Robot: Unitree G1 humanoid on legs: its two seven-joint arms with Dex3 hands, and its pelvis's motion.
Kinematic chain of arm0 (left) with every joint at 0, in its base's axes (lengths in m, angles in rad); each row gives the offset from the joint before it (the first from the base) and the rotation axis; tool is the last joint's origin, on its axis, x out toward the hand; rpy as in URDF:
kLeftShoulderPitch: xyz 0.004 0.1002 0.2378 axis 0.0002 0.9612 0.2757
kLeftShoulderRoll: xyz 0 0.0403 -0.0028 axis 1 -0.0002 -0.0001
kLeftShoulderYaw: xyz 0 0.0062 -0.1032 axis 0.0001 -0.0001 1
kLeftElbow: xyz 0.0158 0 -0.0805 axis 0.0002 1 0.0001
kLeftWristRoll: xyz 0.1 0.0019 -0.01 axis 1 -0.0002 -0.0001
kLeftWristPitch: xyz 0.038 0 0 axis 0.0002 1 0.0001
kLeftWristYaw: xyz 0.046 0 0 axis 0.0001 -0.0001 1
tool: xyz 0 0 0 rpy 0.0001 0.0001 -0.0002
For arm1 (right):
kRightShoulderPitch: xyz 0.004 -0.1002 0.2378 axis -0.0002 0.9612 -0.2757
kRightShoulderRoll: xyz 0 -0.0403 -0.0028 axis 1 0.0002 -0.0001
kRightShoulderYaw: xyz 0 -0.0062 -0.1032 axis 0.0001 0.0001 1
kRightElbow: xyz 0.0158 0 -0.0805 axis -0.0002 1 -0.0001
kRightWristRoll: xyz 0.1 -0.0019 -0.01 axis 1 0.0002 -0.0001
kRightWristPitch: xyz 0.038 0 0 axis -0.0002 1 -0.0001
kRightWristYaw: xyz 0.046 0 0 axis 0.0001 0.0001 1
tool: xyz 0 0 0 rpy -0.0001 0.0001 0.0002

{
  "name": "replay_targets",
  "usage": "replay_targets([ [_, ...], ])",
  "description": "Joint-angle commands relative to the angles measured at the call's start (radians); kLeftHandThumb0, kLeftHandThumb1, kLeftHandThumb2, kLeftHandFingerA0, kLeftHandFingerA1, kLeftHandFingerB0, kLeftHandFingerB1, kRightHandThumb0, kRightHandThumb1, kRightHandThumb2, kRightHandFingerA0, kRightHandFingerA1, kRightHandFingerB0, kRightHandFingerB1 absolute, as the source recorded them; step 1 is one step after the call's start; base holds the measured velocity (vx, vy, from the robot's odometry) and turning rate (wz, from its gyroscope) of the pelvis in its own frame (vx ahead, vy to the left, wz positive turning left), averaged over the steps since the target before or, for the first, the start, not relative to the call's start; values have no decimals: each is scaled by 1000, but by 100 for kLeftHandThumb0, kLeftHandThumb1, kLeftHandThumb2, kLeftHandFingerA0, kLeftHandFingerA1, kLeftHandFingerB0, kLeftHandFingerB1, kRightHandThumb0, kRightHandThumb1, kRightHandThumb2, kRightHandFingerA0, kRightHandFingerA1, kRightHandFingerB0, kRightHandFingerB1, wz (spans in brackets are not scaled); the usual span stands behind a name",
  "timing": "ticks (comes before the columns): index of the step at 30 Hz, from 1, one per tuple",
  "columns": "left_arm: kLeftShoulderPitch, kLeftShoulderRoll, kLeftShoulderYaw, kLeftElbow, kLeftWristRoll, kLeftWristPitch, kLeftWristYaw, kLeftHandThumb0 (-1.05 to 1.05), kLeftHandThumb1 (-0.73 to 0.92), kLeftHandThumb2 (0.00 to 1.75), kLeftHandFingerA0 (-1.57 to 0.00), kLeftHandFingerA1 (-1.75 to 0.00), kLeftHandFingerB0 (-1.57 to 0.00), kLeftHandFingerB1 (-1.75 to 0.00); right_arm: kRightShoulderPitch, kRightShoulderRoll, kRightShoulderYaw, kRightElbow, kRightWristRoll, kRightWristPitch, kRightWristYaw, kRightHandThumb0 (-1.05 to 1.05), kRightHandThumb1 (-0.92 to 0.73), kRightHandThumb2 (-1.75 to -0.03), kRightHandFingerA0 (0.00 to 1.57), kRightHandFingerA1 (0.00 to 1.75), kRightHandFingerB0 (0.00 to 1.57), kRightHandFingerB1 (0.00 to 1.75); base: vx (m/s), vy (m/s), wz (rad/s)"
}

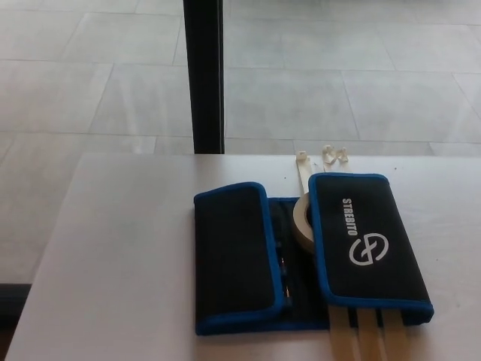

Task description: The robot uses its right hand to open a black folded toolkit cover kept in the middle of the desk

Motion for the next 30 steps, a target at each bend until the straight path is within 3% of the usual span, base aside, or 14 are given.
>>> replay_targets([
  [1,-121,115,207,138,-163,39,146,-105,38,134,-24,-146,-26,-147,-140,-118,-433,50,412,-31,-215,-82,-78,-64,98,175,25,81,0,0,0],
  [3,-125,117,209,142,-158,43,143,-104,39,132,-22,-145,-25,-144,-159,-123,-449,33,406,-50,-210,-86,-64,-107,68,122,22,69,0,0,0],
  [4,-129,119,213,148,-153,43,142,-105,39,132,-23,-146,-25,-145,-182,-124,-468,3,411,-57,-201,-79,-76,-67,48,147,13,65,0,0,0],
  [5,-135,120,220,152,-153,47,144,-104,38,133,-24,-146,-26,-144,-230,-130,-484,-65,421,-32,-216,-86,-63,-99,40,85,6,54,0,0,0],
  [7,-141,122,220,158,-143,46,144,-105,43,138,-49,-118,-35,-110,-272,-139,-483,-123,408,-15,-221,-83,-76,-63,45,86,13,52,0,0,0],
  [13,-154,125,230,178,-123,39,152,-105,41,130,-31,-151,-31,-144,-388,-139,-415,-331,341,5,-168,-81,-75,-62,47,65,27,47,0,0,0],
  [14,-156,124,236,177,-126,39,150,-104,43,137,-49,-119,-35,-110,-424,-131,-381,-404,325,28,-175,-86,-63,-103,51,70,24,54,0,0,0],
  [15,-159,124,239,180,-126,39,150,-104,45,137,-56,-122,-39,-110,-448,-121,-359,-456,316,42,-176,-86,-71,-64,61,68,28,49,0,0,0],
  [20,-160,122,238,181,-124,33,143,-105,41,138,-36,-113,-28,-108,-474,-72,-241,-681,292,86,-127,-85,-62,-101,61,75,25,57,0,0,2],
  [21,-162,124,240,192,-124,31,143,-105,41,138,-37,-114,-29,-108,-472,-56,-170,-803,285,133,-105,-86,-73,-61,65,71,29,55,0,0,0],
  [23,-163,121,243,193,-127,21,144,-105,39,130,-28,-153,-32,-149,-463,-35,-102,-899,268,150,-89,-79,-58,-101,51,68,28,55,0,0,0],
  [24,-163,120,244,192,-127,23,143,-105,42,138,-37,-114,-30,-109,-458,-24,-71,-928,255,147,-79,-74,-77,-63,45,49,32,34,0,0,0],
  [27,-163,120,247,188,-129,29,142,-105,39,130,-28,-153,-30,-147,-426,7,33,-984,202,104,-31,-68,-64,-97,33,56,19,44,0,0,0],
  [30,-163,121,242,190,-120,32,146,-105,39,131,-27,-152,-30,-147,-359,56,148,-1015,129,11,21,-68,-80,-64,43,44,27,32,0,0,0],
])
